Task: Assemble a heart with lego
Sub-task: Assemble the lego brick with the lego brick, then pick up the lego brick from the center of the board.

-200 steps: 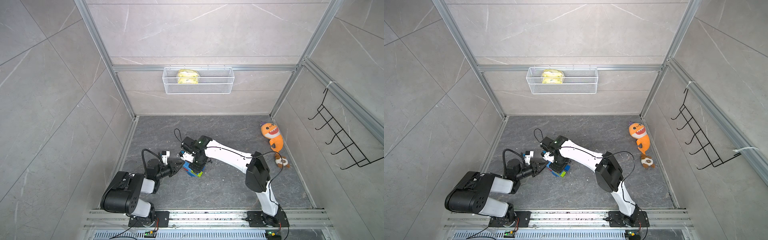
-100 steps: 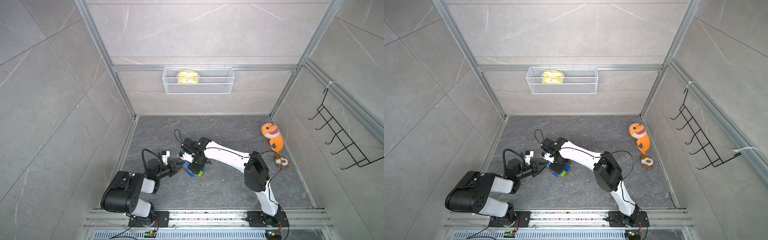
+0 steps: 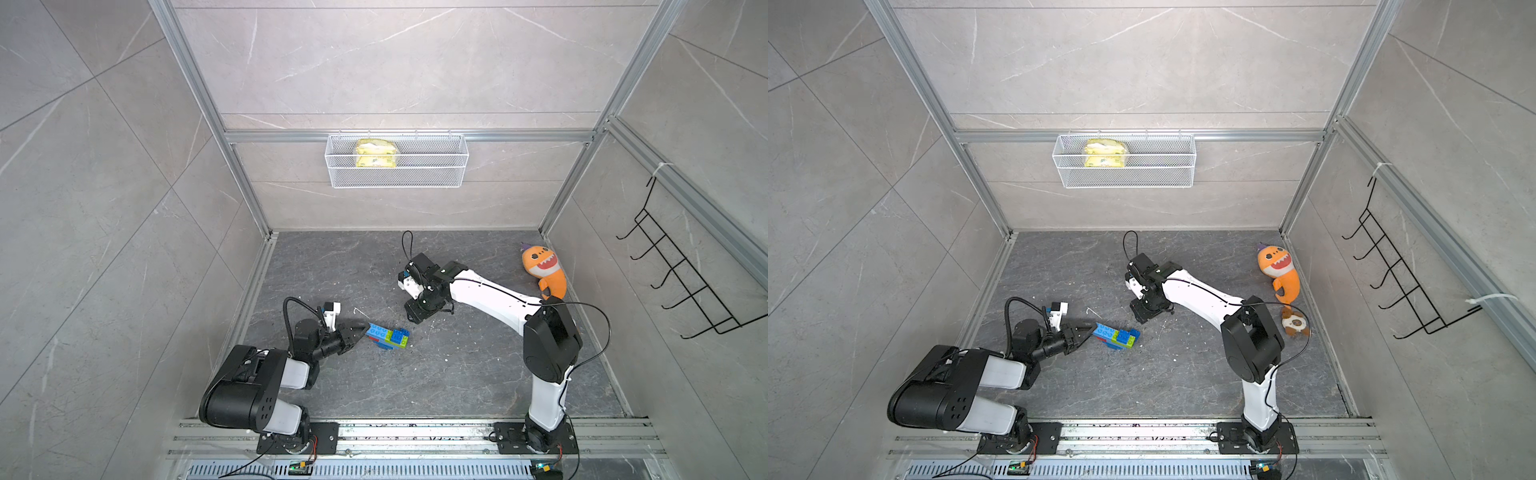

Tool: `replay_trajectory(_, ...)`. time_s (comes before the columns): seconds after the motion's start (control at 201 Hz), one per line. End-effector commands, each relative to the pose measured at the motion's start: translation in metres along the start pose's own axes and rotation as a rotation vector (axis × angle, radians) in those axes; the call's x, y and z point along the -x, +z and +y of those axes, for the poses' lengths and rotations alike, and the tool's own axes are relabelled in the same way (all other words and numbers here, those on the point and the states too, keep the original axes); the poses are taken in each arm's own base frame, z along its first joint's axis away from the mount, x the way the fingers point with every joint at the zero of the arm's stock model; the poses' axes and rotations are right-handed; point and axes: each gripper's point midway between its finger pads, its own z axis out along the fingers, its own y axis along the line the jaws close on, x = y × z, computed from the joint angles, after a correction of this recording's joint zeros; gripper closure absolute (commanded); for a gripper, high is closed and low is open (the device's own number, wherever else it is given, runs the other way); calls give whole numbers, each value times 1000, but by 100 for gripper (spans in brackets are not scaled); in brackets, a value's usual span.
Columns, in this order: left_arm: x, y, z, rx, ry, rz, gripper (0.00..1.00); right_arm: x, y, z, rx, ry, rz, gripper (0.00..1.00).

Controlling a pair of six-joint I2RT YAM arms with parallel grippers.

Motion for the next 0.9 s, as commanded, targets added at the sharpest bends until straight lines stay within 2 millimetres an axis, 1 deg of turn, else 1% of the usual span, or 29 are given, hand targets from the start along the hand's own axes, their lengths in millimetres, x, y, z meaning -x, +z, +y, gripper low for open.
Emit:
replay_trajectory(0.0, -21, -4, 23, 80, -10, 51, 87, 1, 15, 2, -6, -16, 9, 46)
replay_trajectory(0.06, -21, -5, 25, 92, -10, 51, 87, -2, 21, 2, -1, -29, 22, 46)
replay_trajectory(0.14, -21, -6, 28, 108, -9, 49, 88, -6, 25, 14, 62, -85, 26, 46)
replay_trajectory(0.279, -21, -11, 33, 136, -10, 41, 90, -15, 35, 8, 24, -122, 83, 46)
replay_trajectory(0.364, -21, -13, 35, 144, -9, 39, 91, -18, 41, 8, 30, -128, 98, 46)
replay_trajectory(0.433, -22, -14, 38, 155, -13, 36, 91, -20, 44, 12, 50, -130, 106, 46)
replay_trajectory(0.548, -22, -15, 39, 158, -18, 38, 91, -23, 48, 18, 69, -151, 112, 46)
replay_trajectory(0.598, -22, -16, 43, 173, -28, 37, 91, -24, 48, 22, 75, -167, 110, 46)
replay_trajectory(0.703, -19, -18, 45, 188, -35, 15, 92, -26, 48, 25, 78, -185, 107, 45)
replay_trajectory(0.772, -17, -21, 47, 203, -35, 1, 92, -27, 51, 25, 75, -187, 114, 45)
replay_trajectory(0.897, -16, -26, 49, 224, -32, -23, 92, -27, 55, 31, 75, -205, 126, 45)
